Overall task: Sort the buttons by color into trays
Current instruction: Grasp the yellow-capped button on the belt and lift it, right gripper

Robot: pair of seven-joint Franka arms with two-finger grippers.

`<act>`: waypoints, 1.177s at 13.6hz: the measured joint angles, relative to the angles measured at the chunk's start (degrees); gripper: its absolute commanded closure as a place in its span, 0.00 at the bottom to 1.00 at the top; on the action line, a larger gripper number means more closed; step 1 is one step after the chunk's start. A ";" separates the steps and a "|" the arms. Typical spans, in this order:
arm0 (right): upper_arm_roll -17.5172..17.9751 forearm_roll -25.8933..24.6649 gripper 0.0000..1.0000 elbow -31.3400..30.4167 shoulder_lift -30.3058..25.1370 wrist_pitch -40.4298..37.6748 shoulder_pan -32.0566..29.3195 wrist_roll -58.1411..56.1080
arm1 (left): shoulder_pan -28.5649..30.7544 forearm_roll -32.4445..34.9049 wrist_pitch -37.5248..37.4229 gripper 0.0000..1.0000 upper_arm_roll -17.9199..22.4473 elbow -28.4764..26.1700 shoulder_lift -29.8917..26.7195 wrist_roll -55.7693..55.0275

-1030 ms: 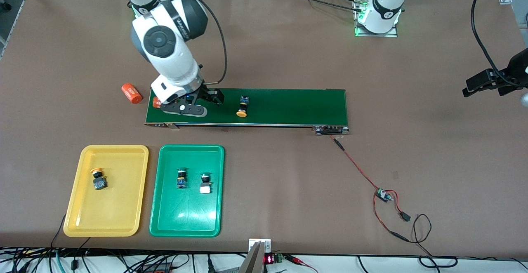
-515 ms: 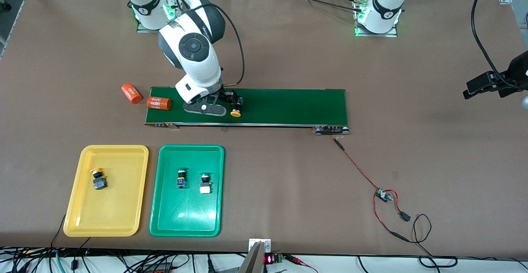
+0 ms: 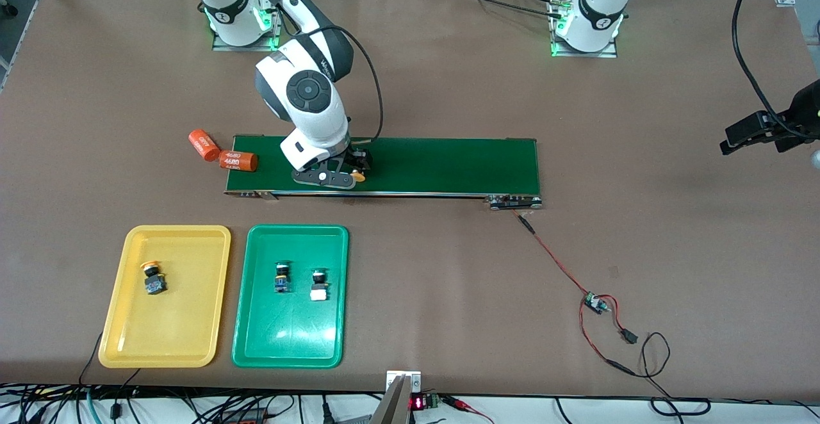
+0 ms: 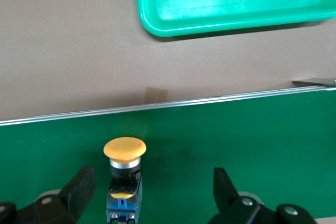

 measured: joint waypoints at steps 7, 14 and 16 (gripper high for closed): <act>0.61 0.00 0.02 -0.37 2.14 0.20 -0.05 0.45 | 0.01 0.00 0.02 0.00 0.03 0.00 0.00 0.00; 1.05 0.01 0.49 -3.29 2.43 0.22 -0.41 0.13 | 0.41 0.00 0.02 0.00 0.12 0.00 0.00 0.00; 1.16 0.01 0.65 -3.30 2.77 0.25 -0.49 0.12 | 0.41 0.00 0.02 0.00 0.12 0.00 0.00 0.00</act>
